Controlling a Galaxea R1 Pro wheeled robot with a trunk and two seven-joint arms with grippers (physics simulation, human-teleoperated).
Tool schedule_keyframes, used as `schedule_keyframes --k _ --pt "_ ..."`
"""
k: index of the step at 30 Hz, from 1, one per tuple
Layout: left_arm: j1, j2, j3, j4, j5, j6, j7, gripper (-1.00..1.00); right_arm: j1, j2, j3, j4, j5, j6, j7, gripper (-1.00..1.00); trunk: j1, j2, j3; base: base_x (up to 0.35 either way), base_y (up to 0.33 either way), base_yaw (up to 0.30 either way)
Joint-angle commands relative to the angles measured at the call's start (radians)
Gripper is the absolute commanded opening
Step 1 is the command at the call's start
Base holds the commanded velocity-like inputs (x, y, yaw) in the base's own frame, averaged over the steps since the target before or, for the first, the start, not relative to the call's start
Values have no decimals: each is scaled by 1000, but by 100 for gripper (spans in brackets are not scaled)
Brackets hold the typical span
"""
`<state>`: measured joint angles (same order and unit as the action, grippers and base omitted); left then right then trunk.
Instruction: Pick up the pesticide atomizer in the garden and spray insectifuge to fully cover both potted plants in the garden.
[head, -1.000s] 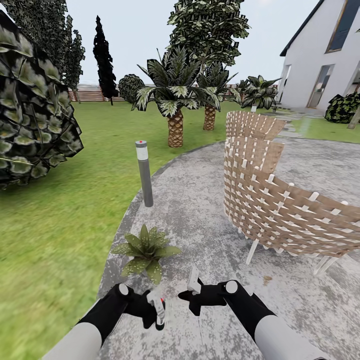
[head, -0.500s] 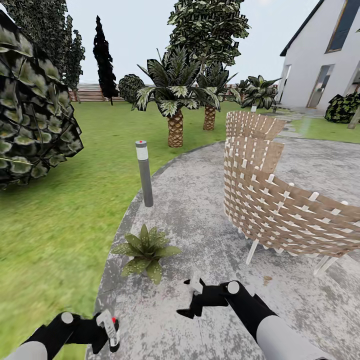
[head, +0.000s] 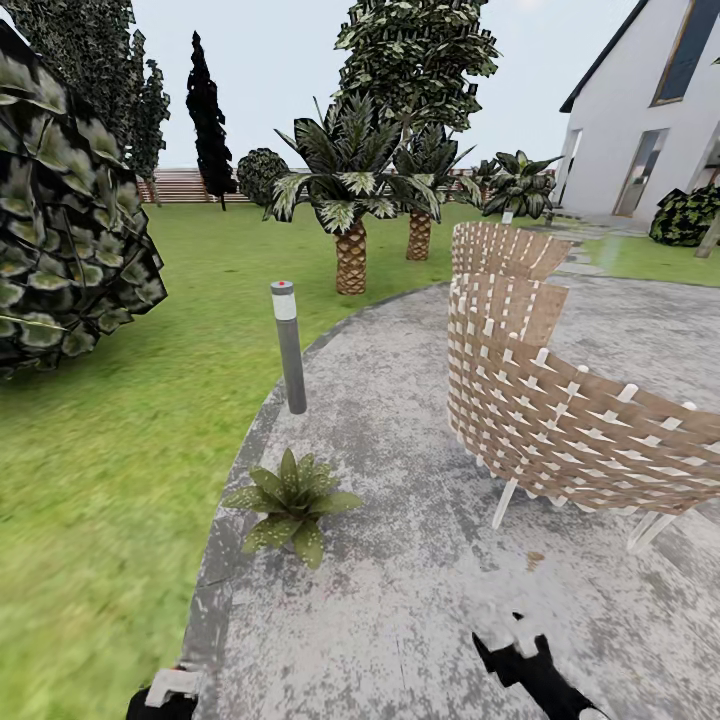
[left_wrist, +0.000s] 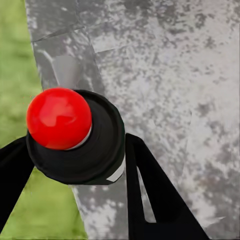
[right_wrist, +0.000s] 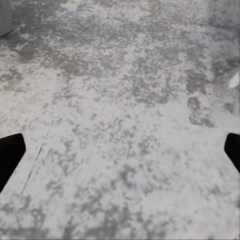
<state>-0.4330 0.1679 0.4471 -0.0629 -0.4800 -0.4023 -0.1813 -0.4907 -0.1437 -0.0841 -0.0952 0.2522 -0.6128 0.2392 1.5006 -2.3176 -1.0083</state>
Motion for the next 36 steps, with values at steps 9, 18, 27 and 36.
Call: schedule_keyframes --k 9,18,27,36 --pt "54 -30 10 6 78 -131 215 -100 174 77 -13 58 -67 -320 -340 100 0 0 -1 0 0 0" --pt "56 -31 9 27 121 -153 253 -100 184 85 -10 62 -64 -331 -348 100 0 0 -1 0 0 0" --pt "56 -31 10 28 121 -153 253 -100 185 85 -11 71 -62 -330 -349 100 0 0 -1 0 0 0" --pt "56 -31 9 25 120 -154 253 -100 185 85 -10 71 -62 -330 -348 100 0 0 -1 0 0 0"
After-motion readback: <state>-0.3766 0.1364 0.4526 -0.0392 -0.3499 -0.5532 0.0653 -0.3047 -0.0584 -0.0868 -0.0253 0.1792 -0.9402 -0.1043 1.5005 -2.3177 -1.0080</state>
